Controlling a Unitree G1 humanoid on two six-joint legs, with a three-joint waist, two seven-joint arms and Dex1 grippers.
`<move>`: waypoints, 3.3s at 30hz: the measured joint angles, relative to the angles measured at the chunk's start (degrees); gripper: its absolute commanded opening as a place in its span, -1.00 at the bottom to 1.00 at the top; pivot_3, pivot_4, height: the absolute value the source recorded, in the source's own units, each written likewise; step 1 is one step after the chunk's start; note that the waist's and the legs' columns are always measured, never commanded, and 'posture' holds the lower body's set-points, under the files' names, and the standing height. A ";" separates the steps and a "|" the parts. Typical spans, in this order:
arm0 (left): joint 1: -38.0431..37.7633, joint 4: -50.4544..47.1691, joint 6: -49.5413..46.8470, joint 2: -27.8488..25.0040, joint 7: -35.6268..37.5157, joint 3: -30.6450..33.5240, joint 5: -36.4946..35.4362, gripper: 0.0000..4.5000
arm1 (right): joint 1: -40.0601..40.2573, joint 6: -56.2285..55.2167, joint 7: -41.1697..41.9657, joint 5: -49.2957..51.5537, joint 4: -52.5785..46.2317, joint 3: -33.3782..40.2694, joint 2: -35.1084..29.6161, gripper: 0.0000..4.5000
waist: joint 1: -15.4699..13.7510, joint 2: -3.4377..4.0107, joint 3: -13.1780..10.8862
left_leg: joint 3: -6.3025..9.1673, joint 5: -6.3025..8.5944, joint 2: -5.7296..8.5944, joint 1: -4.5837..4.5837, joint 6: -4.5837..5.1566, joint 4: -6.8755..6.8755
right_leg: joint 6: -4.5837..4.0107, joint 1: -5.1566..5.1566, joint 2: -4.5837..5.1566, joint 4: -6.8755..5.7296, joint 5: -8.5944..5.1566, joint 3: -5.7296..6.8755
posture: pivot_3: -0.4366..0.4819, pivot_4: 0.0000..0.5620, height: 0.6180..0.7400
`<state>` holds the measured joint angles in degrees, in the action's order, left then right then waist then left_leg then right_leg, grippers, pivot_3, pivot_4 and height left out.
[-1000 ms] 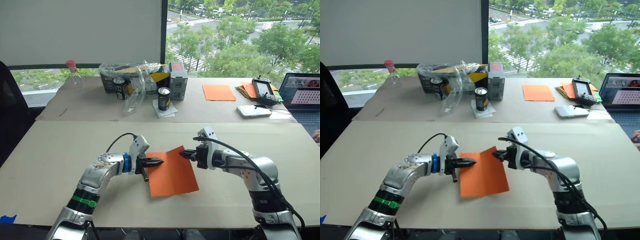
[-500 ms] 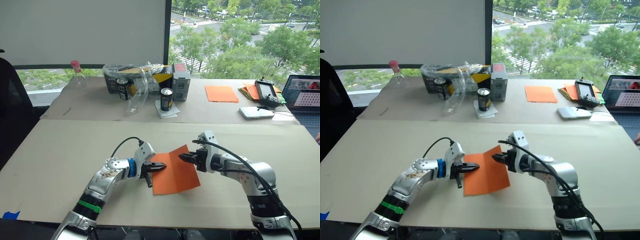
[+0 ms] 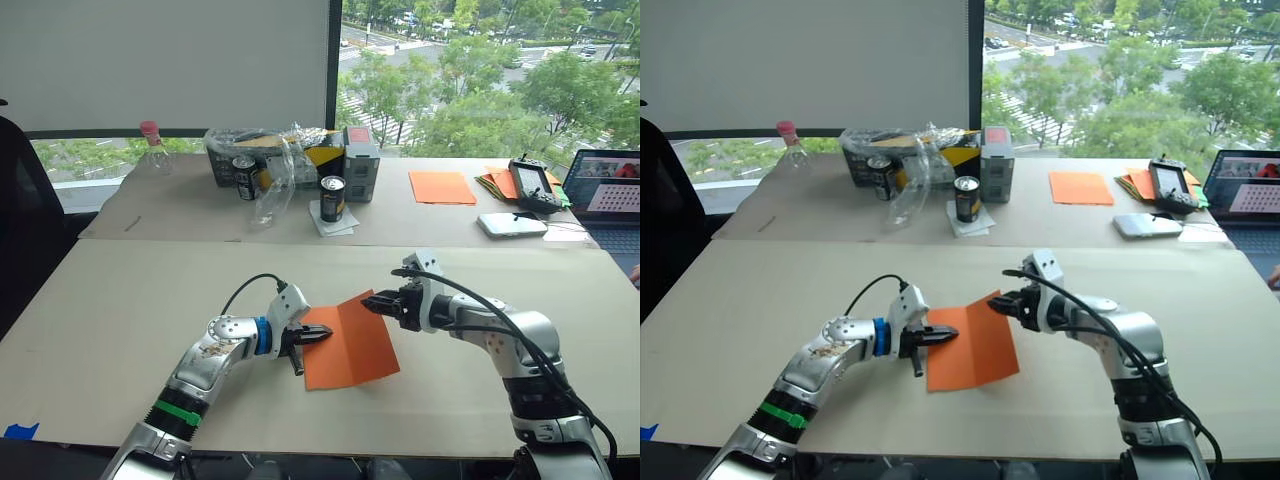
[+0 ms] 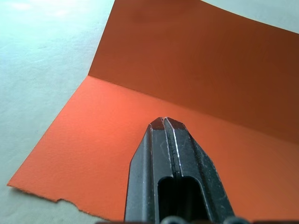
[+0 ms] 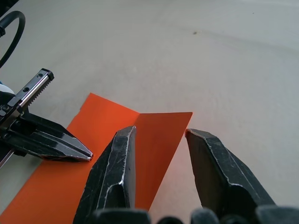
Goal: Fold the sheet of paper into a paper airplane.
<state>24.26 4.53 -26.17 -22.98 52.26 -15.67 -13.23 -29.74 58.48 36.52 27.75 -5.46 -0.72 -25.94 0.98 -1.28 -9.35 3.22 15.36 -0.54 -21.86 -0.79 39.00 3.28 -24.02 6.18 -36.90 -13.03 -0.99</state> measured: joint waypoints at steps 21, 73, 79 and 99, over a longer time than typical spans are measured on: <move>0.54 1.91 1.13 -0.41 0.44 0.26 -0.01 -1.00 | 3.73 -37.43 10.79 -21.50 -1.20 -16.97 -10.92 -0.99 | 0.22 -0.01 0.00 | -0.02 -0.03 -0.01 0.14 -0.04 0.00 | 0.01 0.08 -0.01 -0.01 -0.01 0.00 | -0.05 -0.47 0.59; 1.86 4.61 2.11 -0.37 1.19 -0.05 0.21 -1.00 | 7.22 -60.97 6.86 -49.10 3.68 -23.69 -7.47 -0.99 | 0.32 -0.04 0.04 | -0.02 -0.03 -0.15 0.92 -0.05 -0.11 | 0.00 0.93 -0.14 0.18 -0.02 0.03 | -0.05 -0.47 0.59; 1.86 4.82 2.12 -0.36 1.19 -0.04 0.38 -1.00 | 7.55 -60.97 6.92 -50.08 3.89 -23.68 -6.68 -0.99 | 0.36 -0.07 0.08 | -0.02 -0.03 -0.18 1.06 -0.05 -0.14 | 0.01 1.04 -0.17 0.18 -0.04 0.03 | -0.05 -0.47 0.59; 1.85 5.08 1.90 -0.28 1.10 -0.02 0.69 -1.00 | 7.53 -60.56 8.42 -52.57 2.78 -23.50 -5.27 -0.99 | 0.53 -0.08 0.08 | -0.02 0.00 -0.25 1.61 -0.02 -0.35 | 0.38 1.58 -0.22 0.32 -0.40 0.04 | -0.05 -0.47 0.59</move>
<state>26.12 9.61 -24.27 -23.25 53.37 -15.70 -12.55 -22.21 -2.08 44.95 -24.82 -2.67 -24.22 -31.21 1.50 -1.36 -9.26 3.20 15.36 -0.79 -20.26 -0.82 38.65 3.66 -22.45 5.96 -36.58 -13.43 -0.95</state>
